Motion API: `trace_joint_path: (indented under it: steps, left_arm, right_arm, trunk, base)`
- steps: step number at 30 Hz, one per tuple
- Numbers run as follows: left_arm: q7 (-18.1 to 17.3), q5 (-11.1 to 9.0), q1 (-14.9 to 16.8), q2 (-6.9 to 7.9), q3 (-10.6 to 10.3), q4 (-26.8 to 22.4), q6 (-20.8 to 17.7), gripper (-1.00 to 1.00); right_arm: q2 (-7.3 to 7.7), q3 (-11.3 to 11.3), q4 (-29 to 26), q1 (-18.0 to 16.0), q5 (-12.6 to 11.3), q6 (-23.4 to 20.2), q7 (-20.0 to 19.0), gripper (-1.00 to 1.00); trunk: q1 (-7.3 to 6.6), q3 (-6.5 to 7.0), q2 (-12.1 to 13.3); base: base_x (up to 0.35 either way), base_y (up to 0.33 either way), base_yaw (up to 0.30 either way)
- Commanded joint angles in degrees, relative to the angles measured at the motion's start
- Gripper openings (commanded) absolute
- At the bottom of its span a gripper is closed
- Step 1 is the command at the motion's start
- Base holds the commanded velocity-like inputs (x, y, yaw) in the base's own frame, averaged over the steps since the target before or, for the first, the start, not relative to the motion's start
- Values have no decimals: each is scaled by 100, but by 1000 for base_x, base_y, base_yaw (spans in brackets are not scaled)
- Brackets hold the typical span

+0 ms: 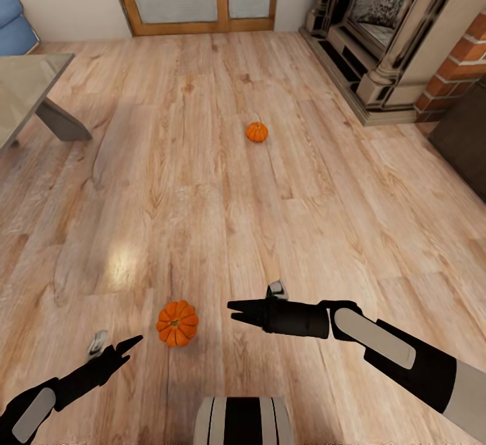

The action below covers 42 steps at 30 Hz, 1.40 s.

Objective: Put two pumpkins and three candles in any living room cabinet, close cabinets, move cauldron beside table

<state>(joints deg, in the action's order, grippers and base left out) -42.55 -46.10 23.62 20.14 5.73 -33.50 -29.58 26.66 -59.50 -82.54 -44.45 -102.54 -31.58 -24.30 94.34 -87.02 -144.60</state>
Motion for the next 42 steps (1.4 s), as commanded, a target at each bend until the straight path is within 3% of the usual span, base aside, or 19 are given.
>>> trace_joint_path:
  steps: [1, 31, 42]
  left_arm:
    - [3, -34, 2, 0, 7, 1, -42, 100]
    - [18, -39, 2, 5, 7, 7, -43, 100]
    - [42, -31, 2, 8, 7, 1, -46, 100]
  right_arm:
    - [3, -11, -4, -5, -42, -6, 25, 100]
    - [-3, -9, -98, -3, -50, -59, 84, 100]
    - [-3, -9, -104, -3, -47, -59, 92, 100]
  trunk:
    - [1, -26, -3]
    - [79, -691, -43]
    - [79, -691, -43]
  base:
    - [0, 0, 0]
    - [0, 0, 0]
    - [13, -52, 0]
